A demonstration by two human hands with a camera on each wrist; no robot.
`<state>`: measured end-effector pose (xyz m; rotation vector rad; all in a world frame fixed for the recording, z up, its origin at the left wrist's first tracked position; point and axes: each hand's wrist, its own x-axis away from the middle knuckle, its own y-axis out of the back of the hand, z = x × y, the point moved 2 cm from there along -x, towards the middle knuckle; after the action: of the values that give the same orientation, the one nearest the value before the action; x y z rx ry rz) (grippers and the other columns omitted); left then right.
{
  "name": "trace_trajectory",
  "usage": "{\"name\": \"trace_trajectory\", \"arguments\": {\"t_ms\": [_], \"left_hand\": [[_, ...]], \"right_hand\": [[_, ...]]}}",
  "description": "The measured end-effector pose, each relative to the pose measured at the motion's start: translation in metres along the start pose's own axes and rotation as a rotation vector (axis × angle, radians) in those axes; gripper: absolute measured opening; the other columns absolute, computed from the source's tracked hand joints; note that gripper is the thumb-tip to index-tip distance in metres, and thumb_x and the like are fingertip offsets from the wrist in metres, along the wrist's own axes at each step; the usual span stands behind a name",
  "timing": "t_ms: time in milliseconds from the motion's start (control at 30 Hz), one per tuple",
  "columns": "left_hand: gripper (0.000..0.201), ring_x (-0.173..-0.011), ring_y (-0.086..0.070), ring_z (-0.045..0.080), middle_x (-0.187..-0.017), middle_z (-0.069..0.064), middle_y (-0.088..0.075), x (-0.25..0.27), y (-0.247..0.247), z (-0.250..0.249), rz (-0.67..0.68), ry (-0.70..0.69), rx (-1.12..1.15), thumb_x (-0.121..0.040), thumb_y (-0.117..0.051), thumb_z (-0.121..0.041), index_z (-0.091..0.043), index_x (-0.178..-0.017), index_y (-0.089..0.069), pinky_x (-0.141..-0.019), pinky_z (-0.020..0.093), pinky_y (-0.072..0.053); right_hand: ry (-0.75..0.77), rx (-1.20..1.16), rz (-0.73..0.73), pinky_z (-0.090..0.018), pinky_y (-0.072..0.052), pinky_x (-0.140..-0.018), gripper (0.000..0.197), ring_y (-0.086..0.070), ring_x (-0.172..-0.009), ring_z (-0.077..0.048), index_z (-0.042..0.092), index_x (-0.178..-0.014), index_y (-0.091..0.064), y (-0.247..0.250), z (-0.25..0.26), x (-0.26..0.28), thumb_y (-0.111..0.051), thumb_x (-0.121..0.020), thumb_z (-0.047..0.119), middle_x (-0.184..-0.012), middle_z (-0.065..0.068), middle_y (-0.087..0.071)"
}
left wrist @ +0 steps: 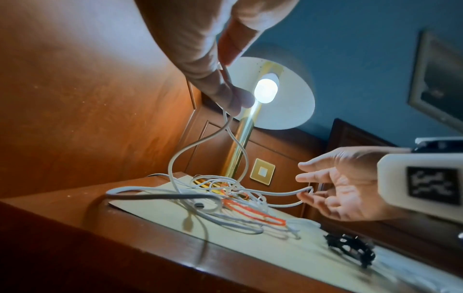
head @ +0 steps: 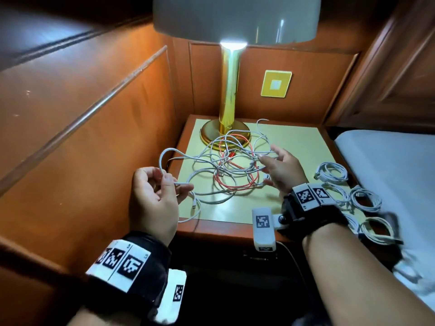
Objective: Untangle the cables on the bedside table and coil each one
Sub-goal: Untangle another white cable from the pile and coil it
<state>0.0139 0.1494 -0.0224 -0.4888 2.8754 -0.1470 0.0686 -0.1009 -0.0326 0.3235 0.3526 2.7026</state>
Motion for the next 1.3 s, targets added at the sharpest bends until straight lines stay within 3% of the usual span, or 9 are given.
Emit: {"name": "trace_trajectory", "arguments": {"t_ms": [200, 300, 367, 467, 567, 767, 900, 1100, 1300], "left_hand": [[0.042, -0.091, -0.069, 0.029, -0.117, 0.006, -0.050, -0.015, -0.010, 0.027, 0.050, 0.104, -0.137, -0.098, -0.051, 0.001, -0.017, -0.133, -0.035, -0.087, 0.045, -0.058], [0.059, -0.104, -0.068, 0.027, -0.122, -0.014, -0.050, -0.014, -0.014, 0.029, 0.121, 0.100, -0.241, -0.098, -0.055, -0.004, -0.013, -0.150, -0.029, -0.097, 0.053, -0.053], [0.077, -0.109, -0.067, 0.020, -0.129, -0.021, -0.046, -0.012, -0.015, 0.027, 0.137, 0.082, -0.356, -0.098, -0.058, -0.010, -0.014, -0.159, -0.011, -0.100, 0.047, -0.052], [0.088, -0.117, -0.063, 0.020, -0.162, 0.007, -0.025, -0.009, -0.015, 0.023, 0.103, 0.055, -0.414, -0.095, -0.062, -0.010, -0.014, -0.159, -0.002, -0.104, 0.035, -0.046], [0.089, -0.119, -0.059, 0.026, -0.165, 0.012, -0.002, -0.006, -0.016, 0.022, 0.086, -0.048, -0.472, -0.089, -0.068, -0.007, -0.017, -0.159, -0.013, -0.107, 0.036, -0.044], [0.067, -0.088, -0.066, 0.005, -0.134, 0.002, -0.047, -0.003, -0.019, 0.022, 0.198, -0.173, -0.464, -0.088, -0.071, -0.017, -0.027, -0.147, -0.040, -0.085, 0.048, -0.058], [0.041, -0.069, -0.069, 0.010, -0.110, -0.002, -0.062, -0.001, -0.029, 0.010, 0.210, -0.065, -0.086, -0.090, -0.053, -0.044, -0.031, -0.129, -0.051, -0.053, 0.027, -0.054], [0.049, -0.063, -0.060, 0.011, -0.096, -0.002, -0.073, -0.005, -0.026, -0.008, 0.223, 0.016, 0.015, -0.092, -0.043, -0.052, -0.016, -0.111, -0.068, -0.045, 0.019, -0.041], [0.020, -0.041, -0.036, 0.003, -0.056, 0.001, -0.043, -0.004, -0.029, -0.005, 0.211, -0.005, 0.073, -0.105, -0.044, -0.005, 0.005, -0.105, -0.062, -0.039, 0.015, -0.028]], "right_hand": [[0.125, 0.155, 0.026, -0.026, -0.049, -0.076, 0.029, -0.065, -0.094, -0.019, 0.008, -0.122, -0.070, 0.001, -0.002, 0.006, -0.059, -0.097, 0.017, -0.106, -0.006, -0.072], [0.253, 0.285, 0.019, -0.033, -0.054, -0.089, 0.028, -0.068, -0.089, -0.022, 0.015, -0.120, -0.072, -0.001, 0.007, 0.017, -0.059, -0.096, 0.016, -0.114, -0.003, -0.073], [0.344, 0.363, 0.019, -0.028, -0.055, -0.087, 0.027, -0.070, -0.087, -0.017, 0.020, -0.119, -0.072, -0.003, 0.011, 0.023, -0.060, -0.096, 0.016, -0.113, 0.003, -0.073], [0.489, 0.387, -0.032, -0.023, -0.054, -0.086, 0.024, -0.070, -0.087, -0.012, 0.020, -0.112, -0.076, -0.005, 0.015, 0.029, -0.063, -0.094, 0.012, -0.106, 0.002, -0.075], [0.715, 0.418, -0.122, -0.018, -0.048, -0.093, 0.025, -0.070, -0.094, -0.016, 0.015, -0.107, -0.078, -0.007, 0.021, 0.036, -0.065, -0.089, 0.005, -0.102, -0.003, -0.076], [1.050, 0.366, -0.131, -0.009, -0.044, -0.096, 0.024, -0.068, -0.099, -0.011, 0.008, -0.106, -0.077, -0.014, 0.028, 0.051, -0.069, -0.085, 0.000, -0.106, -0.004, -0.075], [1.099, 0.361, -0.011, -0.031, -0.056, -0.092, 0.014, -0.071, -0.100, -0.013, 0.010, -0.095, -0.079, -0.022, 0.028, 0.065, -0.069, -0.085, 0.012, -0.108, -0.001, -0.075], [1.042, 0.571, 0.194, -0.027, -0.049, -0.100, 0.029, -0.070, -0.095, -0.005, 0.020, -0.062, -0.075, -0.029, 0.025, 0.078, -0.070, -0.084, 0.038, -0.104, 0.011, -0.076], [0.786, 0.318, 0.411, -0.022, -0.055, -0.081, 0.017, -0.070, -0.087, -0.004, 0.019, -0.066, -0.070, -0.032, 0.017, 0.073, -0.065, -0.081, 0.027, -0.095, 0.005, -0.076]]}}
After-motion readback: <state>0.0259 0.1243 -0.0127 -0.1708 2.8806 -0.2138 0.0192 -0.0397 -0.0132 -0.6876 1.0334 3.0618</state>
